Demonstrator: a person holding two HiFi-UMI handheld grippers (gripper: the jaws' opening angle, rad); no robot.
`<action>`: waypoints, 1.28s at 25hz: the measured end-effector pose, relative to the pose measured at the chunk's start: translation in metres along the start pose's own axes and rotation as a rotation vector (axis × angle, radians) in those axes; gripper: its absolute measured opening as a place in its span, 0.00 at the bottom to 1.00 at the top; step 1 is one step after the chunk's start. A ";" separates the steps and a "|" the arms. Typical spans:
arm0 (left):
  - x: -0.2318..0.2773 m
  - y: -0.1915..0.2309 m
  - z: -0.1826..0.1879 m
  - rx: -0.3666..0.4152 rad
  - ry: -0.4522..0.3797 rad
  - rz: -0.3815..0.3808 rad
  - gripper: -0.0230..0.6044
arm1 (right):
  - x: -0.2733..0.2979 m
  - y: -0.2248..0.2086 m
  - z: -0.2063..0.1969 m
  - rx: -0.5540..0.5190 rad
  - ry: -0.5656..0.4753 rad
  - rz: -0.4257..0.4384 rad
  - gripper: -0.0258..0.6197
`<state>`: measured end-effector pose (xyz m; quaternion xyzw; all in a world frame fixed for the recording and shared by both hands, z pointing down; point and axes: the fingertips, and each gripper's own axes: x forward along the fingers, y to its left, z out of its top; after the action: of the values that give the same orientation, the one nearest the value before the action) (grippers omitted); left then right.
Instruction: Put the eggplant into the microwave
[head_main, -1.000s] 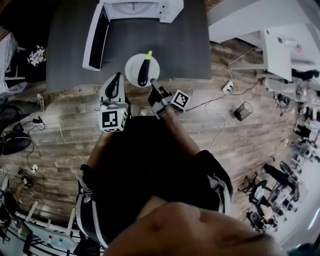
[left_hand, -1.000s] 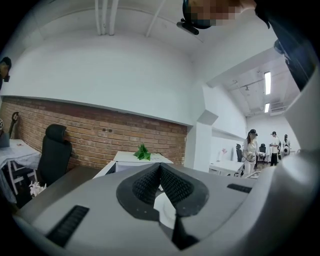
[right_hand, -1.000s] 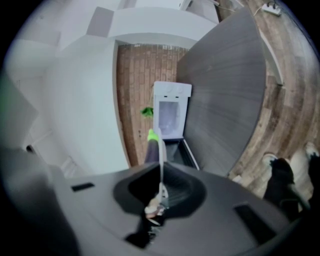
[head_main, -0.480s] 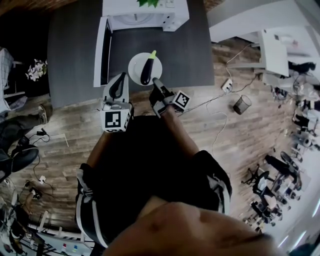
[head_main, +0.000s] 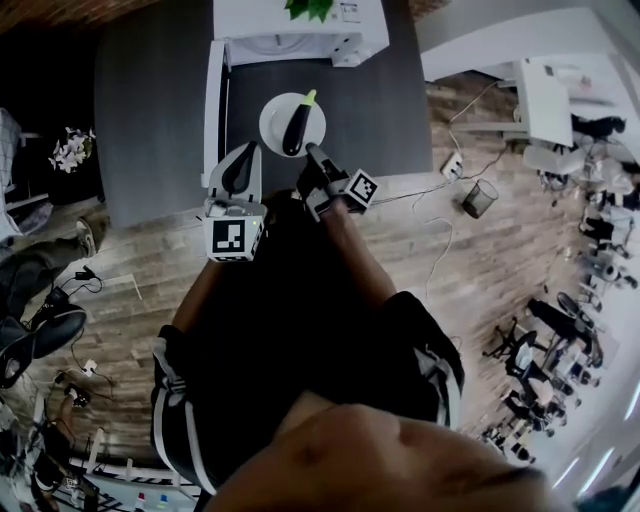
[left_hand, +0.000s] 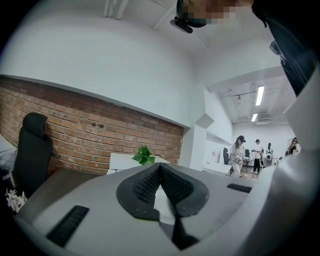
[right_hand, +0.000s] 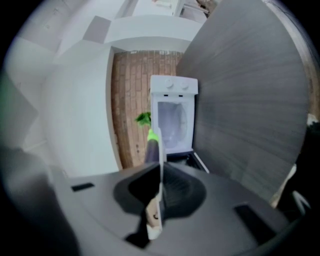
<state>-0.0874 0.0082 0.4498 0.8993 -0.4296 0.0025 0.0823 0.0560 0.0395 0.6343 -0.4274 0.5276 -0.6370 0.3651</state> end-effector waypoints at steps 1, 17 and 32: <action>0.001 0.002 0.000 -0.003 0.000 0.005 0.10 | 0.004 -0.001 0.001 -0.005 0.003 -0.004 0.10; 0.036 0.013 0.012 -0.019 -0.029 0.152 0.10 | 0.056 -0.006 0.044 -0.074 0.112 -0.025 0.10; 0.080 0.010 0.016 0.014 -0.026 0.217 0.10 | 0.105 -0.035 0.101 -0.116 0.161 -0.055 0.10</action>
<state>-0.0450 -0.0623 0.4413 0.8481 -0.5252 0.0029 0.0698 0.1110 -0.0874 0.6934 -0.4094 0.5793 -0.6475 0.2784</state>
